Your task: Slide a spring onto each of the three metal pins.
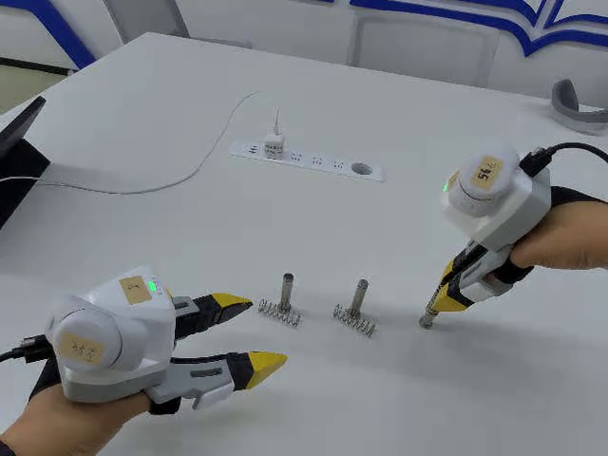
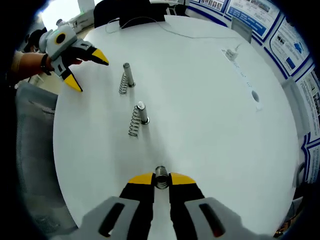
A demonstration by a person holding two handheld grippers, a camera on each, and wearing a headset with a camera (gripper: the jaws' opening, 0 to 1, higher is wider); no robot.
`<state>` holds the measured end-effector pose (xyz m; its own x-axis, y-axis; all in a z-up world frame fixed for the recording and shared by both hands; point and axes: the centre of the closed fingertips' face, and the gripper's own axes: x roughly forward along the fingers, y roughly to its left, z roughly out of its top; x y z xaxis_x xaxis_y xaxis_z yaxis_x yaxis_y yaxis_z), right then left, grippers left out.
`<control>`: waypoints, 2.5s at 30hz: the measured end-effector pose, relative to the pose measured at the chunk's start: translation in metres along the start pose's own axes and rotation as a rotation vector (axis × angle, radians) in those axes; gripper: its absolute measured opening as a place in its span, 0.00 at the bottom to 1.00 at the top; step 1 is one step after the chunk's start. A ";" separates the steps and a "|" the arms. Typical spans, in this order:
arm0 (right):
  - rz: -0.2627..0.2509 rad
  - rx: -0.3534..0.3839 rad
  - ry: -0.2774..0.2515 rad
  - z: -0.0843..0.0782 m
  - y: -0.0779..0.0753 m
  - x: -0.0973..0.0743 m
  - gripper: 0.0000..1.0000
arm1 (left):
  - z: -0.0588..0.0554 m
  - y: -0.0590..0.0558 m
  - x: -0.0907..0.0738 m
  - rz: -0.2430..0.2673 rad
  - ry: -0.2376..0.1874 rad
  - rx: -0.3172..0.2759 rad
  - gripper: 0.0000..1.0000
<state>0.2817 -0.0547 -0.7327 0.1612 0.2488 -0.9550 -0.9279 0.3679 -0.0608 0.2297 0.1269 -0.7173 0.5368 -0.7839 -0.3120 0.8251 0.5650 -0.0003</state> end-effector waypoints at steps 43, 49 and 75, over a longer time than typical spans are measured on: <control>-0.056 -0.004 -0.055 0.005 0.002 -0.001 0.21 | 0.000 -0.001 0.000 -0.001 0.000 0.003 0.46; -0.077 -0.037 -0.112 0.026 0.011 -0.014 0.21 | 0.002 -0.002 0.001 -0.005 0.000 0.008 0.46; 0.023 0.022 -0.149 0.056 0.041 0.042 0.17 | 0.002 -0.002 -0.001 0.000 -0.002 0.006 0.45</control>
<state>0.2690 0.0216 -0.7594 0.1897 0.3874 -0.9022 -0.9247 0.3793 -0.0316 0.2277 0.1262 -0.7156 0.5369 -0.7846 -0.3101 0.8263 0.5632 0.0057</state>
